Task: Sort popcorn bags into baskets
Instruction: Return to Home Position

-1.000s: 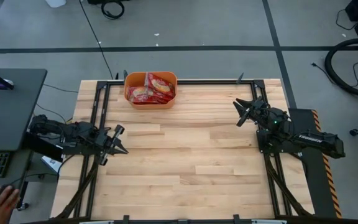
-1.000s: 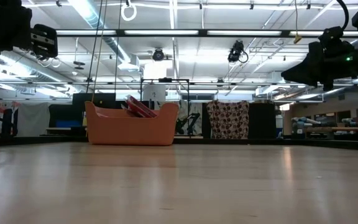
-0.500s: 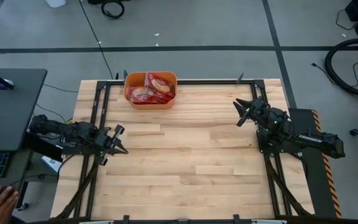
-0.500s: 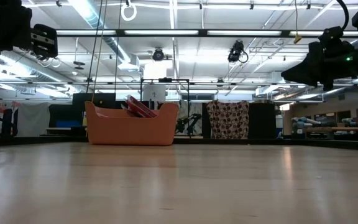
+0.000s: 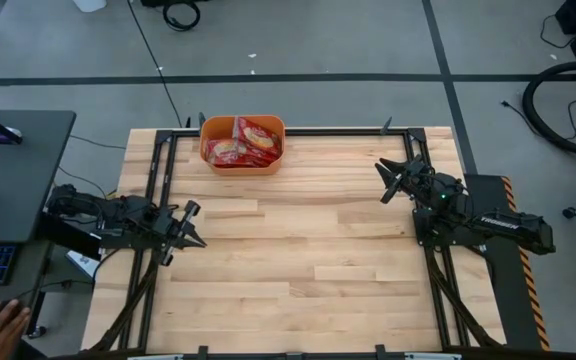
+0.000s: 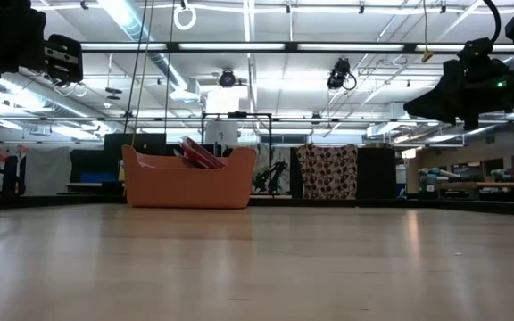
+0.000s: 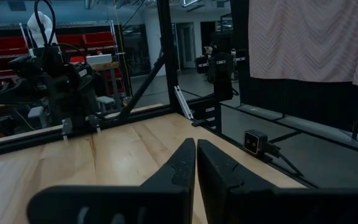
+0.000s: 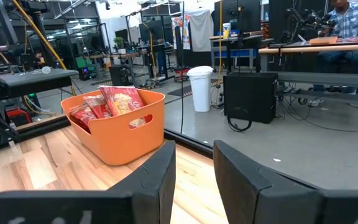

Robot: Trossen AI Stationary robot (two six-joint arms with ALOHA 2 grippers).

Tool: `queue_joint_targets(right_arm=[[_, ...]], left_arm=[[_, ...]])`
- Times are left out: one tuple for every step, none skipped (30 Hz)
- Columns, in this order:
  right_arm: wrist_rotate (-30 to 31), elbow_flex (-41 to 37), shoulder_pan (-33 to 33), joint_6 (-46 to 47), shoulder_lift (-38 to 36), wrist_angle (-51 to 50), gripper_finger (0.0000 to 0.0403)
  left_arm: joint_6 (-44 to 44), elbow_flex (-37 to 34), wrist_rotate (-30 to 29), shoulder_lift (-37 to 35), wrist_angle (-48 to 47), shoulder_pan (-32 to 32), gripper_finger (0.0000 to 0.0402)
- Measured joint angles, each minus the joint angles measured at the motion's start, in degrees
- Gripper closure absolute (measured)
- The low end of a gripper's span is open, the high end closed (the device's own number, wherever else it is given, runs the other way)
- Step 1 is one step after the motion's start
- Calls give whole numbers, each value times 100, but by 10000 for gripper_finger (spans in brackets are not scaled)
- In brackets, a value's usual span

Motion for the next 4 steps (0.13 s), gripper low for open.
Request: queue_joint_targets(right_arm=[[-1, 0, 0, 0, 0, 2, 289], [-1, 0, 0, 0, 0, 0, 289], [-1, 0, 0, 0, 0, 0, 289], [-1, 0, 0, 0, 0, 0, 289]], left_arm=[[-1, 0, 0, 0, 0, 0, 379], [-2, 0, 0, 0, 0, 0, 379], [0, 0, 0, 0, 0, 0, 379], [-2, 0, 0, 0, 0, 0, 379]])
